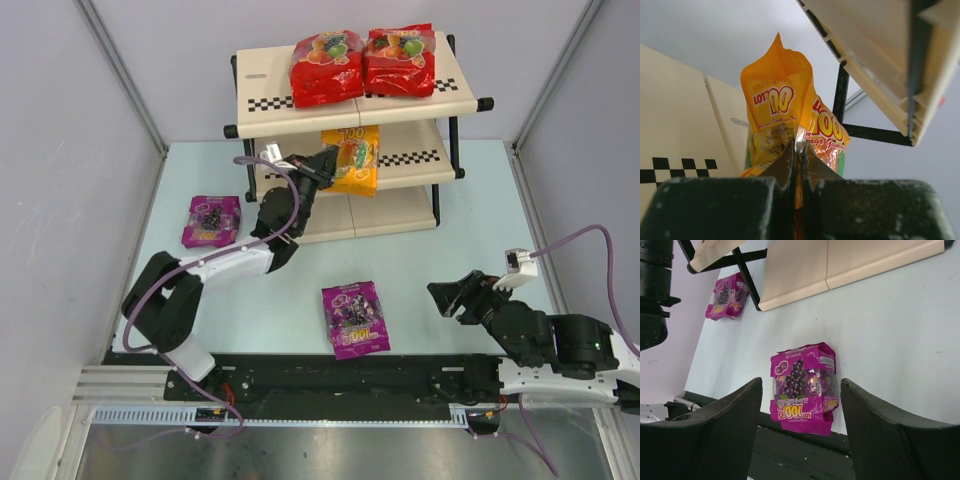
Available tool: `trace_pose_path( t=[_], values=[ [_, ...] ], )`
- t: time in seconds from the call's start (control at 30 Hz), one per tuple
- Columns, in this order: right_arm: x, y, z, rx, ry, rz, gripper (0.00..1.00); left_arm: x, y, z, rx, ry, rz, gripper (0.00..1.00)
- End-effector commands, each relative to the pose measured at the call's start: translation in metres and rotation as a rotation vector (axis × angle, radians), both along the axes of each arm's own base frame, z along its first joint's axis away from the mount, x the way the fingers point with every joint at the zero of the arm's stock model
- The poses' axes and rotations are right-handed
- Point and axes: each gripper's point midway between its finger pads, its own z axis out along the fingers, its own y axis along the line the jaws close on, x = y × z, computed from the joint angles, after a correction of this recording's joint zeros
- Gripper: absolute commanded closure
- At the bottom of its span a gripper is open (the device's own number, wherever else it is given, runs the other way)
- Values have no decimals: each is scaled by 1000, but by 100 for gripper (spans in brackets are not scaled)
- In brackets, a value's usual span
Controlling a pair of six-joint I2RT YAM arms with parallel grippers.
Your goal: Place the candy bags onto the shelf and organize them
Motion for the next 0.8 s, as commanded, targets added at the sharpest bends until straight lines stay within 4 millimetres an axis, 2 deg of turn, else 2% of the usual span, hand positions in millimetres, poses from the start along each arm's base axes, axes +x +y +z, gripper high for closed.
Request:
trace_pose_path(
  t=[0.0,0.03,0.27,0.43,0.53,0.57,0.63,0.67,0.7,0.77],
  values=[
    [5,-10,3,25,-17,-51,32,-8,15,90,-272,-208,-24,100],
    [5,-11,4,28,-18,-50,32,-4,13,86,-273,-202,-23,100],
    [6,-18,2,17,-22,-64,31,8,17,92,-306,-216,1,100],
    [7,-19,1,13,-25,-72,30,15,17,81,-317,-188,17,98],
    [7,-19,1,12,-23,-73,28,20,12,70,-318,-166,4,64],
    [7,-18,0,7,-22,-72,28,20,11,68,-320,-163,-2,42],
    [6,-18,0,6,-22,-72,27,23,8,62,-318,-153,-13,24],
    [6,-18,0,6,-21,-69,27,23,7,60,-317,-152,-21,6],
    [6,-18,0,6,-20,-67,27,23,7,61,-319,-154,-27,0],
    [6,-18,-1,4,-19,-68,27,21,6,61,-310,-160,-40,0]
  ],
)
